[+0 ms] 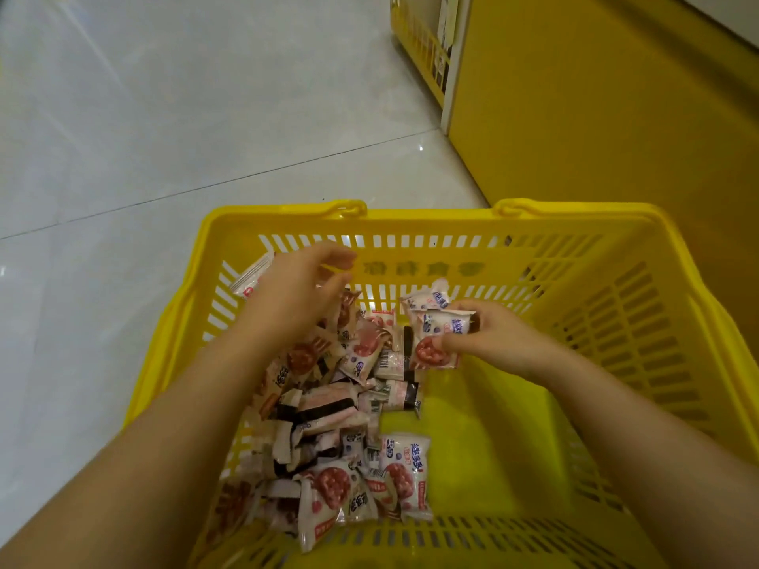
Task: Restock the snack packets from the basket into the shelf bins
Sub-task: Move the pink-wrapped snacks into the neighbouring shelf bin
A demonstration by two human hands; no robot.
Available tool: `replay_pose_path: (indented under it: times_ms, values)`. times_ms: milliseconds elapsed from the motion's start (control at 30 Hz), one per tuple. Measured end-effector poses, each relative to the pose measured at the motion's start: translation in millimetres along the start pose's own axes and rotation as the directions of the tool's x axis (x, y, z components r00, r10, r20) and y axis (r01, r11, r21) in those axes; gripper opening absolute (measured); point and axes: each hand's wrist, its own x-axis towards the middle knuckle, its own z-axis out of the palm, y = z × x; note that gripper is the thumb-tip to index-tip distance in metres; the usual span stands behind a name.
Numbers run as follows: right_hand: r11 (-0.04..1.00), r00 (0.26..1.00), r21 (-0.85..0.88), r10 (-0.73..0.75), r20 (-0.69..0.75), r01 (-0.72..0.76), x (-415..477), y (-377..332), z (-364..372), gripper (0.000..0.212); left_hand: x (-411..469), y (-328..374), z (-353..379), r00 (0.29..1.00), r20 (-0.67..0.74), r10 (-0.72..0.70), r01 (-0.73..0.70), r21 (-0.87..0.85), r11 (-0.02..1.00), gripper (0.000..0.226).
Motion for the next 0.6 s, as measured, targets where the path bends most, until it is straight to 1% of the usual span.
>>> replay_pose_path:
  times_ms: [33,67,100,133,167,200,233,300,367,433,500,533,600]
  values:
    - [1.0,0.999,-0.005,0.018,-0.035,-0.019,0.3,5.0,-2.5,0.018,3.5,-3.1,-9.4,0.996,-0.036,0.076,-0.068,0.19,0.979,0.024]
    - [0.999,0.998,-0.027,0.038,-0.052,-0.039,0.6,9.9,-4.7,0.019,6.2,-6.6,-16.5,0.989,-0.006,0.146,-0.132,0.402,0.906,0.025]
    - [0.995,0.997,-0.074,0.06,-0.058,-0.064,0.6,14.7,-6.6,0.02,8.0,-10.1,-21.0,0.98,0.082,0.18,-0.193,0.596,0.779,0.028]
    - [0.986,0.995,-0.14,0.083,-0.06,-0.091,0.8,21.3,-8.4,0.019,9.2,-13.3,-23.0,0.969,0.189,0.161,-0.248,0.736,0.63,0.031]
    - [0.968,0.992,-0.221,0.106,-0.062,-0.117,1.3,28.4,-9.6,0.019,9.7,-16.2,-23.4,0.956,0.274,0.108,-0.291,0.822,0.49,0.036]
    - [0.937,0.99,-0.322,0.12,-0.071,-0.136,2.5,35.7,-10.1,0.022,9.3,-18.5,-24.1,0.944,0.326,0.049,-0.318,0.865,0.388,0.04]
    - [0.89,0.988,-0.43,0.124,-0.086,-0.15,3.9,43.0,-10.0,0.027,9.0,-20.6,-25.2,0.938,0.348,0.001,-0.329,0.887,0.325,0.044]
    - [0.788,0.985,-0.59,0.137,-0.109,-0.175,6.4,56.9,-7.3,0.038,8.5,-24.3,-27.4,0.937,0.344,-0.053,-0.32,0.911,0.26,0.047]
    - [0.734,0.982,-0.652,0.145,-0.122,-0.19,7.6,69.4,-2.4,0.046,8.3,-24.2,-28.7,0.942,0.326,-0.08,-0.301,0.926,0.23,0.042]
    - [0.733,0.983,-0.655,0.12,-0.142,-0.184,8.2,80.7,3.5,0.051,8.2,-21.2,-28.5,0.949,0.308,-0.065,-0.289,0.934,0.21,0.036]
    - [0.751,0.983,-0.639,0.08,-0.166,-0.169,8.4,87.1,9.7,0.052,6.4,-16.1,-26.7,0.949,0.315,-0.034,-0.303,0.934,0.191,0.036]
    - [0.762,0.982,-0.626,0.068,-0.174,-0.164,9.0,88.7,12.3,0.051,5.6,-13.8,-26.3,0.946,0.324,-0.03,-0.313,0.93,0.193,0.037]
    - [0.802,0.979,-0.574,0.064,-0.191,-0.165,10.5,88.4,13.5,0.046,4.6,-10.0,-27.5,0.941,0.334,-0.047,-0.315,0.922,0.226,0.038]
